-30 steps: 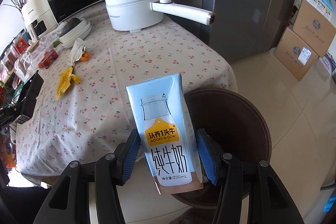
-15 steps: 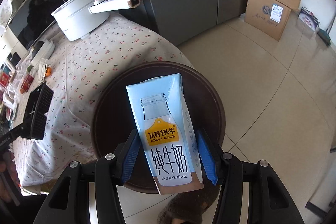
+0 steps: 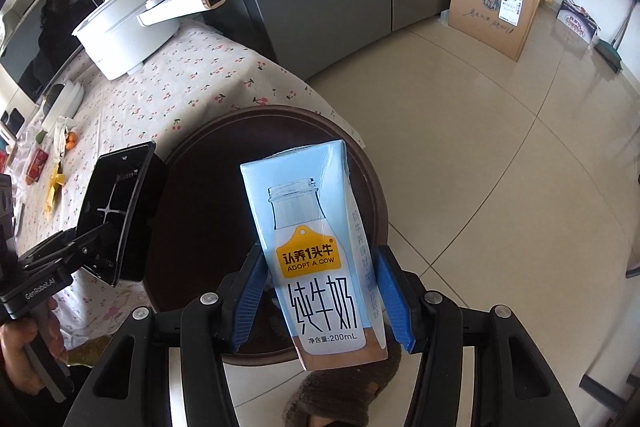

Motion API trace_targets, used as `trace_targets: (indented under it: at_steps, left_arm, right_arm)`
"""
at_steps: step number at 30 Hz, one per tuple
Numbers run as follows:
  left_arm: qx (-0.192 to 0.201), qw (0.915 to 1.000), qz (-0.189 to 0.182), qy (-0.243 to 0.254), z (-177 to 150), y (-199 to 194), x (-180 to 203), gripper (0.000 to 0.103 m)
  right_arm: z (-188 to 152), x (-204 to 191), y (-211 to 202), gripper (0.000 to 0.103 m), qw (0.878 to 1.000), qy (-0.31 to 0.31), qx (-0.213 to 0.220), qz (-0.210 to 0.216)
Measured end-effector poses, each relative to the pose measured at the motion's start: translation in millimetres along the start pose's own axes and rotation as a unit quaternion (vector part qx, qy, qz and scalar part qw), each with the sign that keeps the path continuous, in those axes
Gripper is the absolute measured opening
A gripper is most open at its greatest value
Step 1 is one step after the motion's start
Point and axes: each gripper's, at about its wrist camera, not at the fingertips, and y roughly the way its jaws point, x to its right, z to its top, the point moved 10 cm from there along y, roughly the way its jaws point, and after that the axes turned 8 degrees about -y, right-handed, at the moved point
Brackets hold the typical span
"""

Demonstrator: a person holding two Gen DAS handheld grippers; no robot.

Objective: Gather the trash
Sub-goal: 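Open the left tool over the bin to drop the black tray, then open the right tool over the bin to drop the milk carton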

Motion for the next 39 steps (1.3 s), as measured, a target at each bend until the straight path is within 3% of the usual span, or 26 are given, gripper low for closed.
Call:
trace_targets:
  at_steps: [1,3,5,24,25,26,28,39]
  left_arm:
    - [0.007,1.0000,0.000,0.004,2.0,-0.4,2.4,0.061]
    - [0.012,0.9998,0.014,0.004,4.4,-1.6,1.9,0.092]
    - [0.021,0.9993,0.031,0.004,7.6,-5.2,-1.2,0.100]
    - [0.032,0.9955,0.088,-0.018,6.4,-61.2,-67.5,0.102]
    - [0.033,0.9952,0.090,-0.019,6.5,-65.4,-71.8,0.102]
    - [0.035,0.9948,0.093,-0.021,6.4,-69.7,-76.0,0.102]
    - [0.038,0.9940,0.099,-0.023,6.3,-78.0,-83.7,0.102]
    - [0.059,0.9882,0.132,-0.052,3.5,-129.1,-136.2,0.102]
  right_arm:
    - [0.2,0.6,0.4,0.056,1.000,0.000,0.000,-0.001]
    - [1.5,0.5,0.6,0.056,1.000,-0.002,0.000,-0.003]
    - [2.8,-0.8,1.1,0.056,1.000,-0.003,0.001,-0.001]
    - [14.4,-30.9,10.5,0.057,1.000,-0.021,0.003,-0.002]
    - [16.9,-32.3,9.4,0.060,1.000,-0.019,0.008,-0.004]
    - [19.3,-33.6,7.7,0.072,1.000,-0.015,0.014,-0.005]
    - [24.2,-35.5,3.6,0.087,1.000,-0.005,0.027,-0.006]
    - [29.2,-72.1,3.6,0.089,0.999,-0.030,0.018,0.005]
